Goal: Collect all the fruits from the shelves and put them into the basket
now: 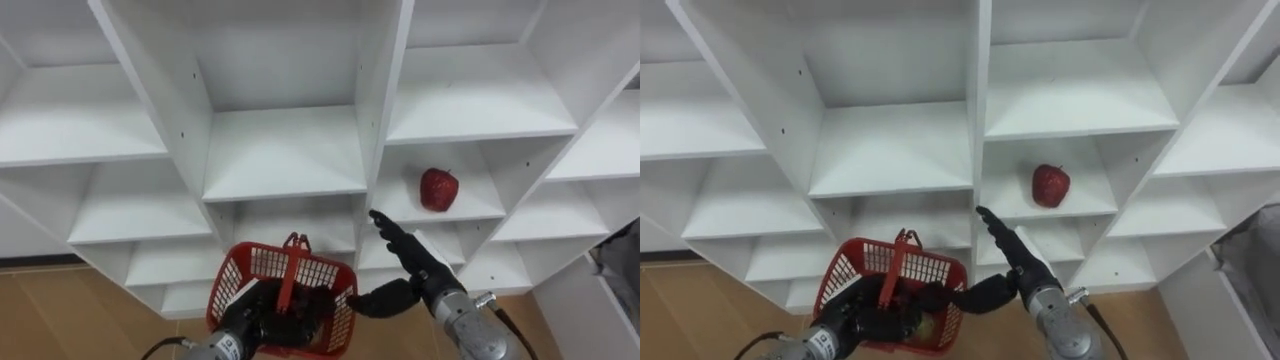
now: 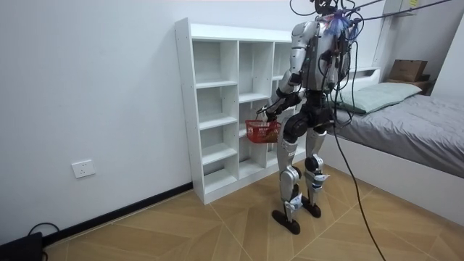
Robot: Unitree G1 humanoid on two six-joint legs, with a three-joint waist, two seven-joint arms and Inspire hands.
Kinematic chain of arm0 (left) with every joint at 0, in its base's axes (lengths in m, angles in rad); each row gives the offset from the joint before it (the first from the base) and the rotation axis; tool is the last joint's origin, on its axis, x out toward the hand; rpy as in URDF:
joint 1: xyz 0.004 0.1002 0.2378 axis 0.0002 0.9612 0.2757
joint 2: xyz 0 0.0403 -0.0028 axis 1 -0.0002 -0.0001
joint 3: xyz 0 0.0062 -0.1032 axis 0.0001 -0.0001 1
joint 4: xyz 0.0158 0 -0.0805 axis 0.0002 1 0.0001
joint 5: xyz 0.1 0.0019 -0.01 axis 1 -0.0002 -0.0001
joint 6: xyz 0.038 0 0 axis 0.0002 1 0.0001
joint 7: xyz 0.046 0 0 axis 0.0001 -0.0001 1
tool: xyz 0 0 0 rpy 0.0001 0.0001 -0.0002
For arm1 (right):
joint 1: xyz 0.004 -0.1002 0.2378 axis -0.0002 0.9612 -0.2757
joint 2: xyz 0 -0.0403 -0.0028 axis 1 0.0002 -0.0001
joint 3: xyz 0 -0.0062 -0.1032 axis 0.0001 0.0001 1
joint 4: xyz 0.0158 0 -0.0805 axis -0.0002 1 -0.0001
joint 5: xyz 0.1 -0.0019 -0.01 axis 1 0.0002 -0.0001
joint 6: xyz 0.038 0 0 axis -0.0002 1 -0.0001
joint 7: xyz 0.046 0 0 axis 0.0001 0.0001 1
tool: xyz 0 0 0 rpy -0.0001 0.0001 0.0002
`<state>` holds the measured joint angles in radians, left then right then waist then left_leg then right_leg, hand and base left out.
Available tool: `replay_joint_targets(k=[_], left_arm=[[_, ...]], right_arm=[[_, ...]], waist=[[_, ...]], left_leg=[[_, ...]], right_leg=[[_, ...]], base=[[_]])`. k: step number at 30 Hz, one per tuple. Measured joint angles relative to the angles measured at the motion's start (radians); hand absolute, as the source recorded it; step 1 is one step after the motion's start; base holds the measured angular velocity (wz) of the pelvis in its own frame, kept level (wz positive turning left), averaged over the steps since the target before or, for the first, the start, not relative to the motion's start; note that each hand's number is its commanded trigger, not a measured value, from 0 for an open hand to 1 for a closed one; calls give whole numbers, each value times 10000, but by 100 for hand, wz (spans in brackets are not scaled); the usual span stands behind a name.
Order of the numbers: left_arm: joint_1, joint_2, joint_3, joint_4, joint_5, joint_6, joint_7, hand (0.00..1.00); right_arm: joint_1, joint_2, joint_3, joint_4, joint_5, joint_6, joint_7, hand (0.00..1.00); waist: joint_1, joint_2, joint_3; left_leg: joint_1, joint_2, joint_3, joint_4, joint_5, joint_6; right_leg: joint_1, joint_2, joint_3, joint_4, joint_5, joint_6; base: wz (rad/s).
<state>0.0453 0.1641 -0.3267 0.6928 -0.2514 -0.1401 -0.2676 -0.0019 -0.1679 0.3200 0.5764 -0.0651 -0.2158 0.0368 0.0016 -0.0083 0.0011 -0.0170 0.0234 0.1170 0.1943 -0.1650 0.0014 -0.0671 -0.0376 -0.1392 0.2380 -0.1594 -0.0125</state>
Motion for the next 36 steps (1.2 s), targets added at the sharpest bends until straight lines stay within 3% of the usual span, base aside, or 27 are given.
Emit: replay_joint_targets(k=[7,11,22,36], left_arm=[[312,46,67,-92,-4,4,3,100],[414,118,102,-220,1,5,20,100],[678,152,292,-670,-153,18,-37,100],[833,168,539,-670,-156,22,-214,100]], right_arm=[[151,-20,-31,-649,206,134,-35,0],[277,-8,-351,-860,208,165,-151,0],[453,-40,-1170,-1187,272,211,-956,0],[507,-254,-1191,-1268,477,211,-1684,0]], waist=[[-12,-105,39],[-55,-242,114],[-217,-254,107],[-222,-278,62]], left_leg=[[509,26,445,-309,-1,0],[637,33,451,-355,-16,-13],[929,56,599,-469,-26,-27],[1094,137,688,-499,-49,-65]], right_leg=[[186,54,340,-21,-9,14],[322,74,355,-96,-9,20],[606,142,566,-235,22,30],[713,238,680,-337,40,-1]], base=[[-17],[-1],[-3],[-2]])
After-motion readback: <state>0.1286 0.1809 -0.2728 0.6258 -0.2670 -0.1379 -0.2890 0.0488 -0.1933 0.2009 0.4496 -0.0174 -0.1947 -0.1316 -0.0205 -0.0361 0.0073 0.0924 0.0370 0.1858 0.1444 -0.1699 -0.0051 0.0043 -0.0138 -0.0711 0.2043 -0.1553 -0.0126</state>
